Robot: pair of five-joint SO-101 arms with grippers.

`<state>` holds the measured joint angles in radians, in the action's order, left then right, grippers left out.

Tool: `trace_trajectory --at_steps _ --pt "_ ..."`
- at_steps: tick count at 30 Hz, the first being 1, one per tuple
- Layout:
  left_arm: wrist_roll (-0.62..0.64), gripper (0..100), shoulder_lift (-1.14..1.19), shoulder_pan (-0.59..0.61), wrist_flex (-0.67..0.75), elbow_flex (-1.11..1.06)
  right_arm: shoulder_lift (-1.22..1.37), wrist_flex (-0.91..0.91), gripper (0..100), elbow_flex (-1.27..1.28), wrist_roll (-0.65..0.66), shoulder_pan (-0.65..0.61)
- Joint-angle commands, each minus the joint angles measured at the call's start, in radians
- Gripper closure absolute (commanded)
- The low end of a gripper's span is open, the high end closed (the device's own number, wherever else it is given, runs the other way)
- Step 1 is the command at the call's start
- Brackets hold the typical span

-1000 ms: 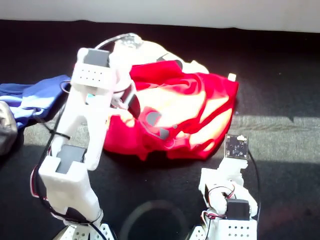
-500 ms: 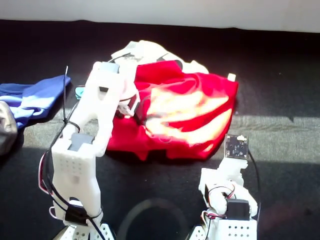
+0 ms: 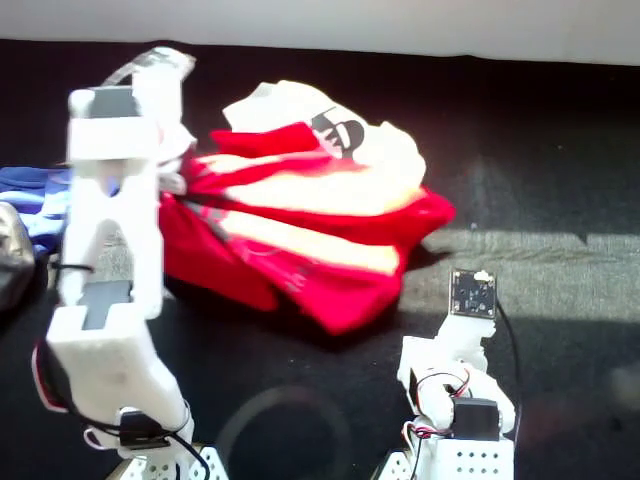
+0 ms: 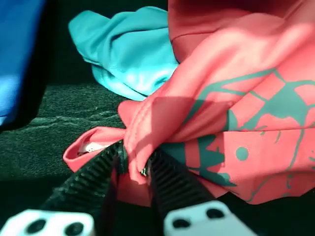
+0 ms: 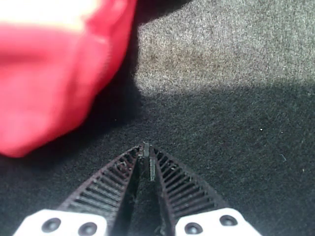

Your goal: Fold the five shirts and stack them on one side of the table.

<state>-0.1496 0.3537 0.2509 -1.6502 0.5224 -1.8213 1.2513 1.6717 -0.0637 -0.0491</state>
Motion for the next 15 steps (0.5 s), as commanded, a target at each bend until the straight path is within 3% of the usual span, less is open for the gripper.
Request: trace_trajectory --at_steps 1,9,15 --pt "-0.023 99 -0.150 0.157 -0.018 0.091 -0.010 -0.002 99.1 0.131 0.006 -0.002" --pt "-0.192 99 -0.348 0.535 0.038 0.196 -0.010 -0.002 99.1 0.131 0.006 -0.002" --pt "-0.235 99 -0.374 0.788 0.344 0.199 -0.010 -0.002 99.1 0.131 0.006 -0.002"
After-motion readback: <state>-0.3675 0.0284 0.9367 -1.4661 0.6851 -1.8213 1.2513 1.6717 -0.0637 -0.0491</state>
